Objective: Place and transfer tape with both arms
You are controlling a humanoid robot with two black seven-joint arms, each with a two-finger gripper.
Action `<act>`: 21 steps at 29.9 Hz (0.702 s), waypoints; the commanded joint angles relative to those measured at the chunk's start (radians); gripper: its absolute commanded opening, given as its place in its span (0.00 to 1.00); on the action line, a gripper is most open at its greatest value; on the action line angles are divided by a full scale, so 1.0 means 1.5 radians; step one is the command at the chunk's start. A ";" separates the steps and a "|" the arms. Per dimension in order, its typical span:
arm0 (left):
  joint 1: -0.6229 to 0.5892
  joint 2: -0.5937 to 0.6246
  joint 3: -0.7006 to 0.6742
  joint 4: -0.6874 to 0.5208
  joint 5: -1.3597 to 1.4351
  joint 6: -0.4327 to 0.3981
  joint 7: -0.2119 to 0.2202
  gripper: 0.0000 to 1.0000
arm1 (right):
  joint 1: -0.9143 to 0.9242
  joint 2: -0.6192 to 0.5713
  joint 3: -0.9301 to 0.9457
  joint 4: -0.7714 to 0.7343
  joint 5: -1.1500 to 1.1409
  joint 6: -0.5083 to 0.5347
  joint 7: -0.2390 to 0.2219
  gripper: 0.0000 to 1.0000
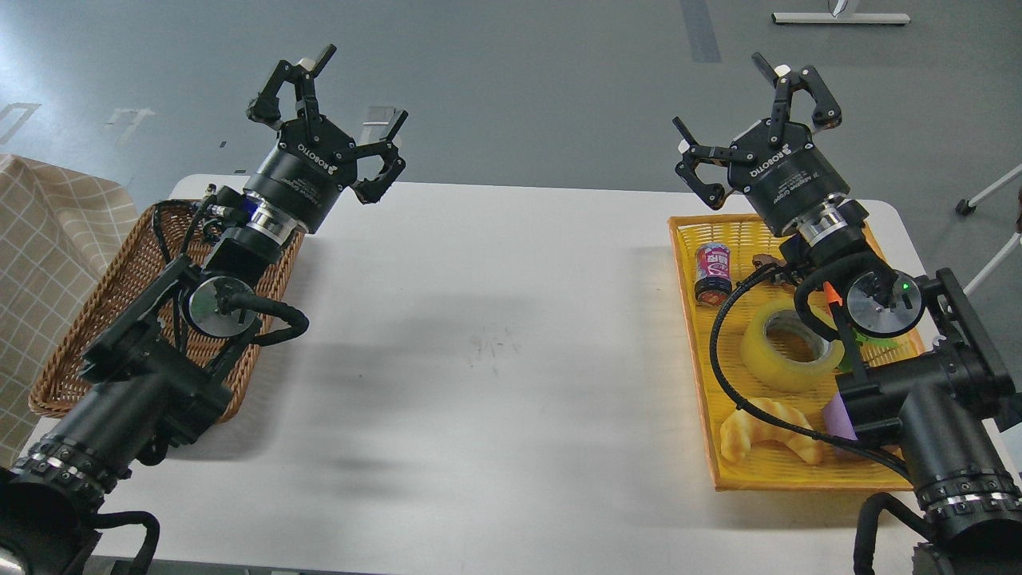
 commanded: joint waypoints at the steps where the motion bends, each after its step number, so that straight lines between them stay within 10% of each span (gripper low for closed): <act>1: 0.000 -0.001 0.000 0.000 0.000 0.000 -0.002 0.98 | 0.000 0.000 -0.001 0.000 0.000 0.000 -0.002 1.00; 21: 0.000 0.000 -0.002 0.000 0.000 0.000 0.000 0.98 | -0.007 0.000 0.000 0.009 0.000 0.000 -0.002 1.00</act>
